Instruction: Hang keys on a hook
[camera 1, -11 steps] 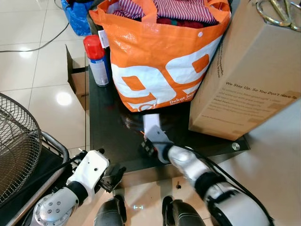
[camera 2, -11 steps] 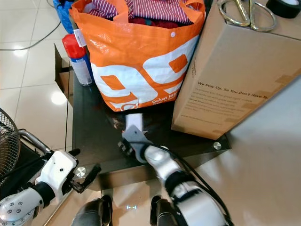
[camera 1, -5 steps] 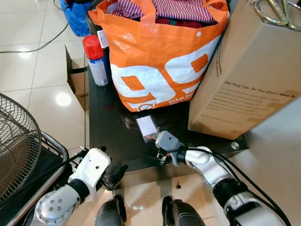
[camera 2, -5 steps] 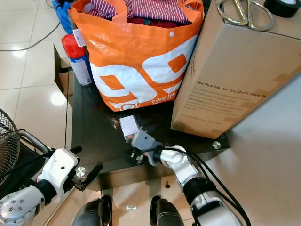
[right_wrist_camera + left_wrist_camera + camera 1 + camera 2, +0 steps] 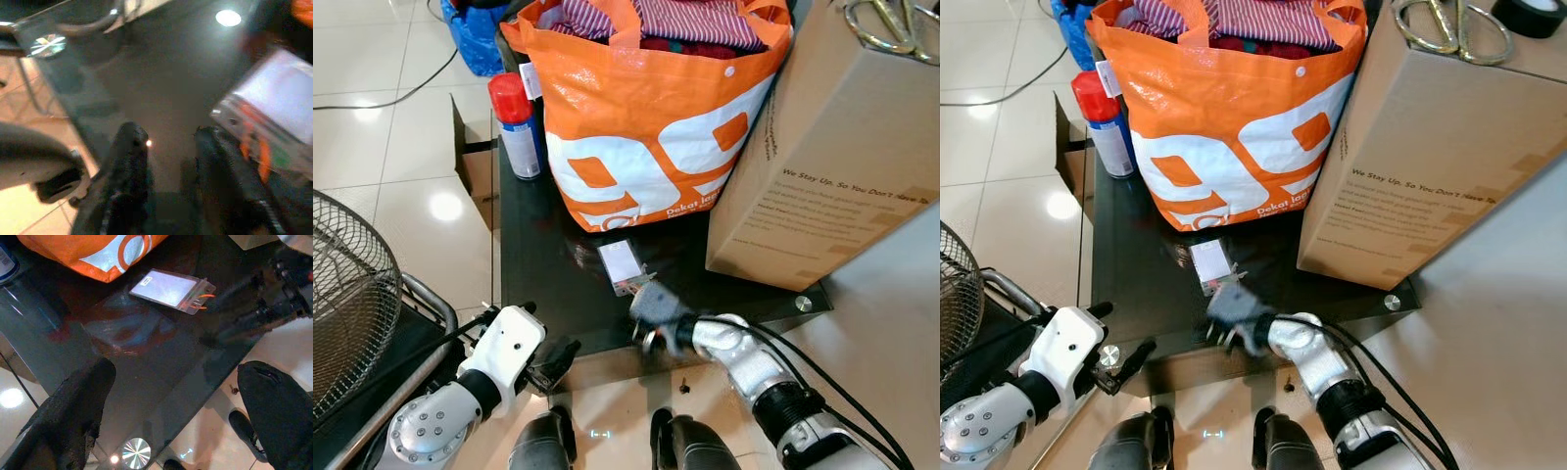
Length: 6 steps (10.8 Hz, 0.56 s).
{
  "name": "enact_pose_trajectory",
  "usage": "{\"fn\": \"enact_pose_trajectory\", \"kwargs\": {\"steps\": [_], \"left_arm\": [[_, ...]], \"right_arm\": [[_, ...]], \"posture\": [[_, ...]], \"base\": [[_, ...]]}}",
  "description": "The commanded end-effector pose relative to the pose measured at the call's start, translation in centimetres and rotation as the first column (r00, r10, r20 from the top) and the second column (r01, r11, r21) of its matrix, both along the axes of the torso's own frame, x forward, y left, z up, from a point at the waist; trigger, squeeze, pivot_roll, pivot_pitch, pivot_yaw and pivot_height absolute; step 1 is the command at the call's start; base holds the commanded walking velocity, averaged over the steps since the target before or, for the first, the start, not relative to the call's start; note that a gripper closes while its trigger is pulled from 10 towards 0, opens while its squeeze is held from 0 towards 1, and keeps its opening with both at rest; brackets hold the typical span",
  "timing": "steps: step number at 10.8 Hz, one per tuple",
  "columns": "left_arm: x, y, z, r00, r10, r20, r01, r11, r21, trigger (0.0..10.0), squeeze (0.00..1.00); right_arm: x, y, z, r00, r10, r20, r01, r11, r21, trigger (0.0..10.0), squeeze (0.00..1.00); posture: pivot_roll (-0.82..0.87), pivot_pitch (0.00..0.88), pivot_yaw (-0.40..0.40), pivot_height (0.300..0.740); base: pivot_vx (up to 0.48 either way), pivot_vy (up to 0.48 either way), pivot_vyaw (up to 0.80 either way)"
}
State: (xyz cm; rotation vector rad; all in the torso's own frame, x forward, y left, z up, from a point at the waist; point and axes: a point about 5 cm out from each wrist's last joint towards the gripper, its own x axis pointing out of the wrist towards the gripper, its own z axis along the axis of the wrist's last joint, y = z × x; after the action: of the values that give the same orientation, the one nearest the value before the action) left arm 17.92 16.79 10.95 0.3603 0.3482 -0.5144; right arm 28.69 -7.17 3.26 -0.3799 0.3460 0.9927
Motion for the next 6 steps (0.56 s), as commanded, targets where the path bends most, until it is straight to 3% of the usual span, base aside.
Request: {"fn": "enact_pose_trajectory", "kwargs": {"steps": [1, 2, 6], "left_arm": [[-0.4, -0.1, -0.3, 1.000, -0.003, -0.015, 0.003, 1.000, 0.001, 10.0, 0.69], [-0.4, -0.1, -0.3, 1.000, -0.003, -0.014, 0.003, 1.000, 0.000, 10.0, 0.69], [-0.2, -0.2, -0.2, 1.000, -0.008, -0.011, 0.008, 1.000, -0.001, 10.0, 0.69]], "right_arm": [[0.3, -1.3, -0.4, 0.995, -0.097, -0.009, 0.097, 0.995, -0.022, 10.0, 1.00], [0.9, -2.2, -0.6, 0.981, -0.196, -0.007, 0.195, 0.980, -0.050, 10.0, 1.00], [1.4, -2.8, -1.3, 0.956, -0.292, 0.023, 0.292, 0.947, -0.137, 10.0, 1.00]], "posture": [[0.10, 0.229, -0.075, 0.740], [0.10, 0.228, -0.074, 0.740], [0.10, 0.230, -0.072, 0.740]], "base": [[0.000, 0.000, 0.00], [0.000, 0.000, 0.00], [0.000, 0.000, 0.00]]}}
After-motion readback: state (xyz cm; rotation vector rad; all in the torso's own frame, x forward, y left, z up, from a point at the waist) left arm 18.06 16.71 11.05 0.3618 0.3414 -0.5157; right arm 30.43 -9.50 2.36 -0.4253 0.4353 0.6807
